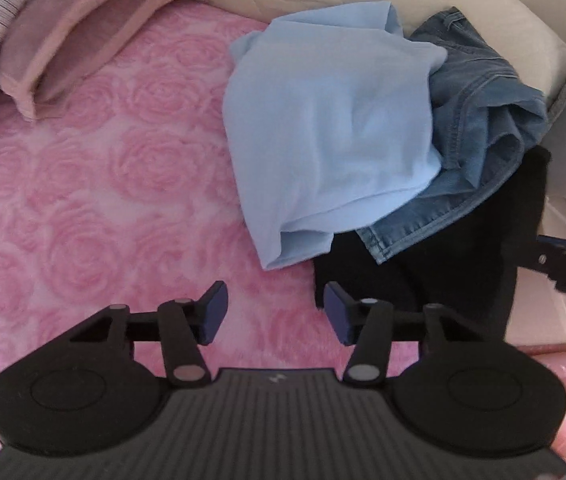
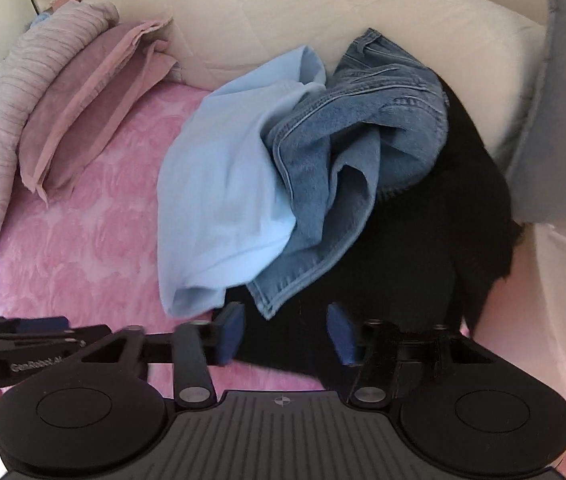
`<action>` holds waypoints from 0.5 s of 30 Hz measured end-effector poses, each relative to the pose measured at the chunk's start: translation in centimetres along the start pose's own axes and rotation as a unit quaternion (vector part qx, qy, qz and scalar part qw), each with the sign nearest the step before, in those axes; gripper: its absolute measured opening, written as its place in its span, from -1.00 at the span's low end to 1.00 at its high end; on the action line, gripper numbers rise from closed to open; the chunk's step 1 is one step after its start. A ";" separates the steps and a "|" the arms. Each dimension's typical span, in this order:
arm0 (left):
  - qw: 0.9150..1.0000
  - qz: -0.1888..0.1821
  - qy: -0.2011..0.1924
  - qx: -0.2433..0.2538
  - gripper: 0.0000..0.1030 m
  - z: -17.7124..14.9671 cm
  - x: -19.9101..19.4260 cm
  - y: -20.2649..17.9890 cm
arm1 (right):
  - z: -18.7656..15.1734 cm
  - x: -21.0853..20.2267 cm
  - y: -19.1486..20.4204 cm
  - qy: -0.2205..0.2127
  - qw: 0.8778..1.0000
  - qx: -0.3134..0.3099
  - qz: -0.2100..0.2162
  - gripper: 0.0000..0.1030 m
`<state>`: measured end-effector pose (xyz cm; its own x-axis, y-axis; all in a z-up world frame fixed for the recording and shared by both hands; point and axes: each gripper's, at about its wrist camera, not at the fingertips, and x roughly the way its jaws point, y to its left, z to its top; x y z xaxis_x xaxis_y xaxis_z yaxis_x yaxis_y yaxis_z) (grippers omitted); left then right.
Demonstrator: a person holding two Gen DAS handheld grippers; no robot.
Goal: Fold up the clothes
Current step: 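Grasp the light blue sweatshirt in the pile with both grippers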
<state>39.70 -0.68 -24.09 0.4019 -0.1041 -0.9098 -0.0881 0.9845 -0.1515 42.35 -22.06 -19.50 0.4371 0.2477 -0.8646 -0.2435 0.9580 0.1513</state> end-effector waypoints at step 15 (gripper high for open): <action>1.000 -0.013 0.010 -0.012 -0.04 1.0 10.9 2.0 | 2.6 9.8 -2.4 -0.013 0.996 0.054 0.066 -0.32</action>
<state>44.81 0.32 -33.95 0.3863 -0.1322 -0.9128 -0.0998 0.9779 -0.1839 49.45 -21.58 -27.09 0.4309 0.3749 -0.8209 -0.2059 0.9265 0.3150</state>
